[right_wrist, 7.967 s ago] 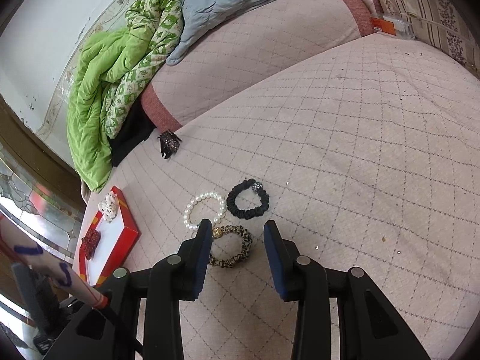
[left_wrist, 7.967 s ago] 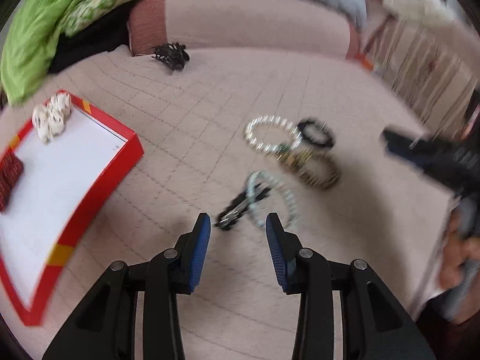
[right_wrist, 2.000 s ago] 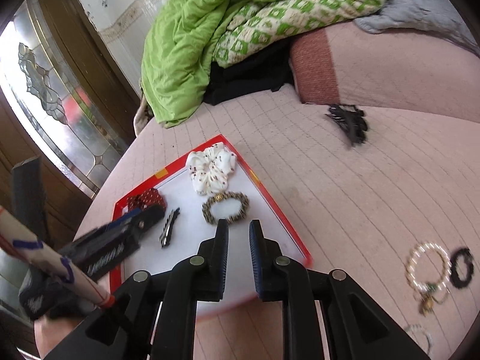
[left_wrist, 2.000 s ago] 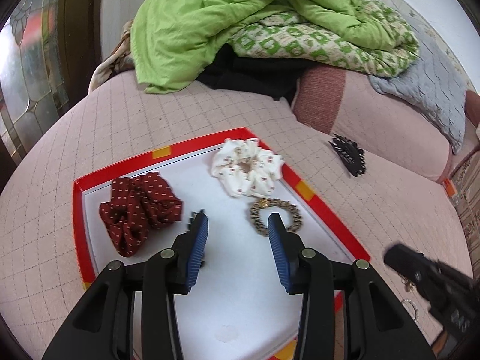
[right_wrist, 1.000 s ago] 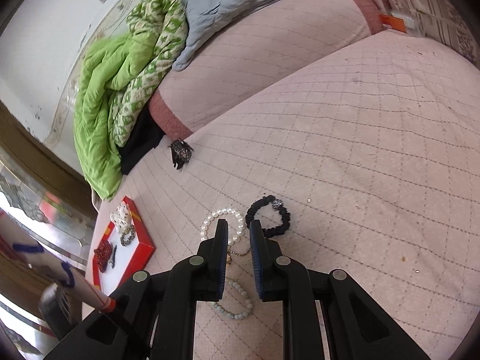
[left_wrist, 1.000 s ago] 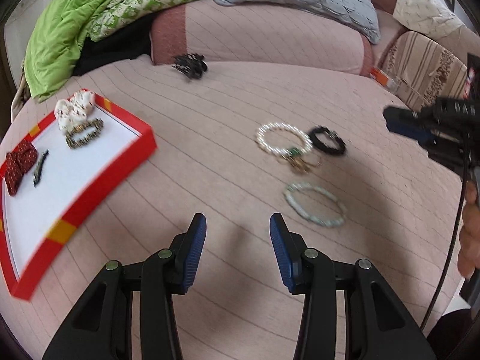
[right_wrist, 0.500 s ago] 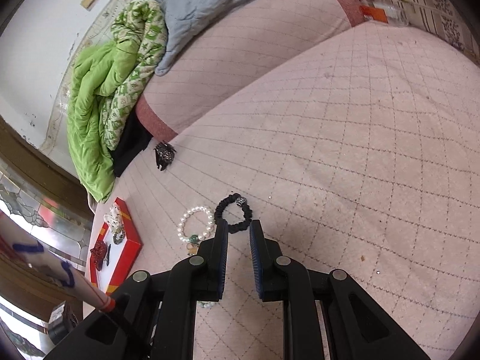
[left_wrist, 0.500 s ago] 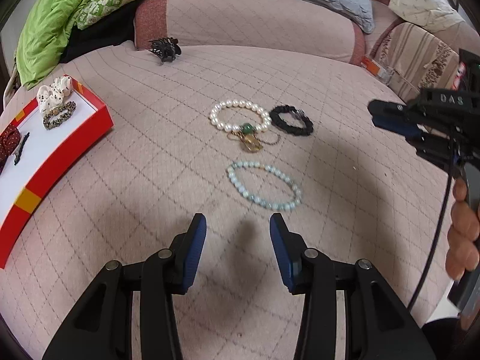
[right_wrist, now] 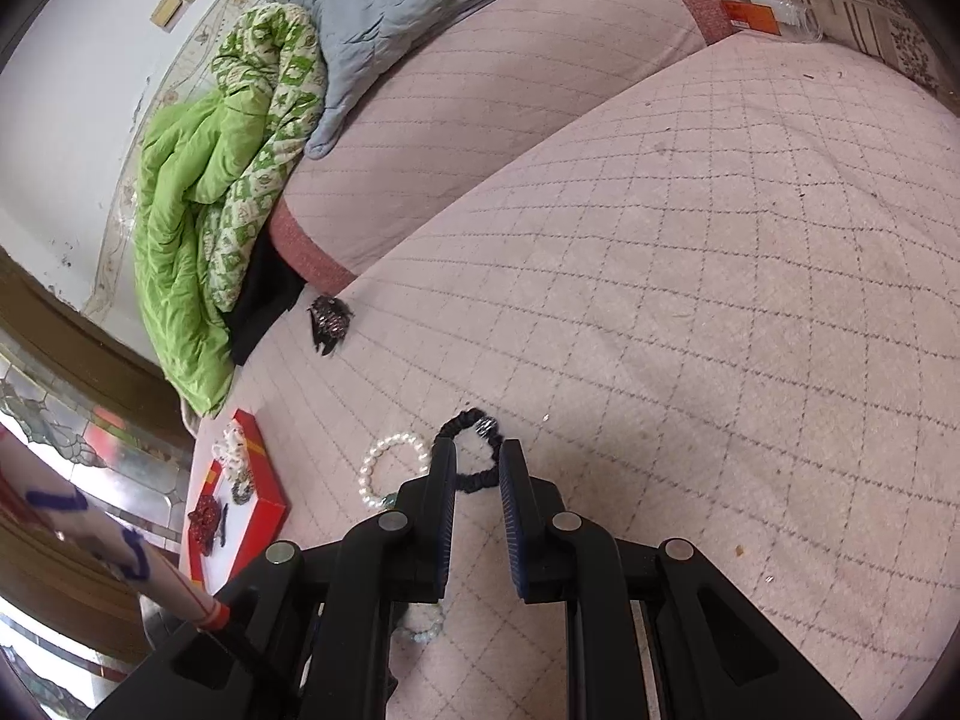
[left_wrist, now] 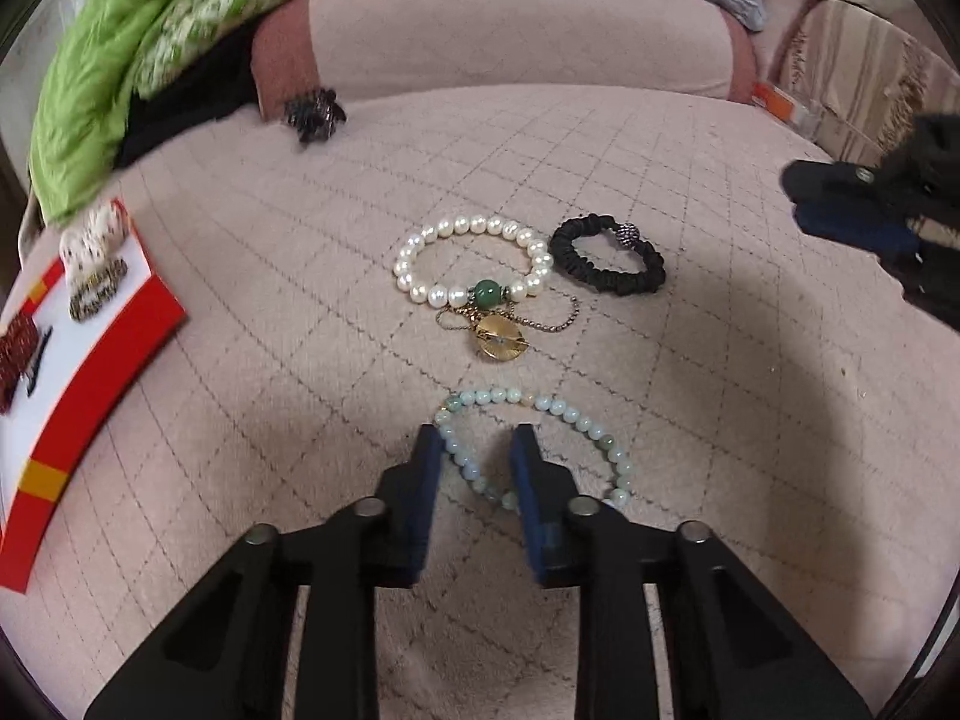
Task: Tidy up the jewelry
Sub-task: 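Move the left tool to the pale green bead bracelet and grasp it, then hold the bead bracelet with the left tool while the right tool grasps the black hair tie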
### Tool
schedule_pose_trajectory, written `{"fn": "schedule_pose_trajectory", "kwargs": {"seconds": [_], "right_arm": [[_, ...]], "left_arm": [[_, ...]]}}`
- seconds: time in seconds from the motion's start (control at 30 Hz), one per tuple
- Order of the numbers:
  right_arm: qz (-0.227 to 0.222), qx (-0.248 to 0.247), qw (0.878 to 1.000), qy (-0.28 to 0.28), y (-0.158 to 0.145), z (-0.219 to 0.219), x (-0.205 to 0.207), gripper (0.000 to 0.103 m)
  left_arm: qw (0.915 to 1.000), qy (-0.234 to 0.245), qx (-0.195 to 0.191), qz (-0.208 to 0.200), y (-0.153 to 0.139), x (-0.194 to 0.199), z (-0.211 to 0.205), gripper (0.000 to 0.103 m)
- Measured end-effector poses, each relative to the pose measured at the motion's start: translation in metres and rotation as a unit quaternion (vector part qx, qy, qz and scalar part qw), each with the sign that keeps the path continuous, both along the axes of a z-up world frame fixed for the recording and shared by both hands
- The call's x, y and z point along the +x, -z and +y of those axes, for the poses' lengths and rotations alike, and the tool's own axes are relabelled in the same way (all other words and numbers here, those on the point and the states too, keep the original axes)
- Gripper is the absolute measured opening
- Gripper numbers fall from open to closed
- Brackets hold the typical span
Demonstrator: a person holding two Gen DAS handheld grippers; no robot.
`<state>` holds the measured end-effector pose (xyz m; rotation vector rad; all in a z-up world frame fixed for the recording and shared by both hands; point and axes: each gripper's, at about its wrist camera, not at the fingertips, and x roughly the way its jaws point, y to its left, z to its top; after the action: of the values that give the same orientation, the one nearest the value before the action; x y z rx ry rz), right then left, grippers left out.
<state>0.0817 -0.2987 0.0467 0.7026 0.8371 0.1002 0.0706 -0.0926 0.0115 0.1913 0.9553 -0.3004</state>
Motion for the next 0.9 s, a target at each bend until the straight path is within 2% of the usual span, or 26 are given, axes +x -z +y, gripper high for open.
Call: {"fn": "schedule_pose_trajectory", "kwargs": {"seconds": [0.17,0.33,0.5,0.7,0.8,0.83,0.9], "right_arm": [[0.020,-0.006,1.000,0.003,0.011,0.001,0.011,0.016],[0.051,-0.020,0.998,-0.006,0.029,0.012,0.025,0.016],[0.059,-0.049,0.997,-0.018,0.038,0.035,0.041,0.016],[0.074,-0.137,0.987,-0.026,0.048,0.057,0.061,0.016],[0.072,-0.206,0.975,-0.045,0.046,0.073,0.063,0.015],[0.073,-0.218,0.972,-0.045,0.046,0.075,0.063,0.009],[0.072,-0.219,0.972,-0.040,0.043,0.073,0.061,0.007]], "left_arm": [[0.9997,0.022,-0.013,0.005,-0.003,-0.008,0.021,0.006],[0.9986,0.051,-0.017,0.004,-0.003,-0.023,0.040,0.006],[0.9972,0.054,-0.050,0.012,-0.001,-0.017,0.048,0.006],[0.9953,0.058,-0.073,0.025,0.003,-0.012,0.053,0.006],[0.9946,0.060,-0.079,0.032,0.003,-0.010,0.053,0.006],[0.9944,0.057,-0.083,0.032,0.002,-0.010,0.054,0.006],[0.9941,0.056,-0.088,0.028,0.000,-0.008,0.054,0.006]]}}
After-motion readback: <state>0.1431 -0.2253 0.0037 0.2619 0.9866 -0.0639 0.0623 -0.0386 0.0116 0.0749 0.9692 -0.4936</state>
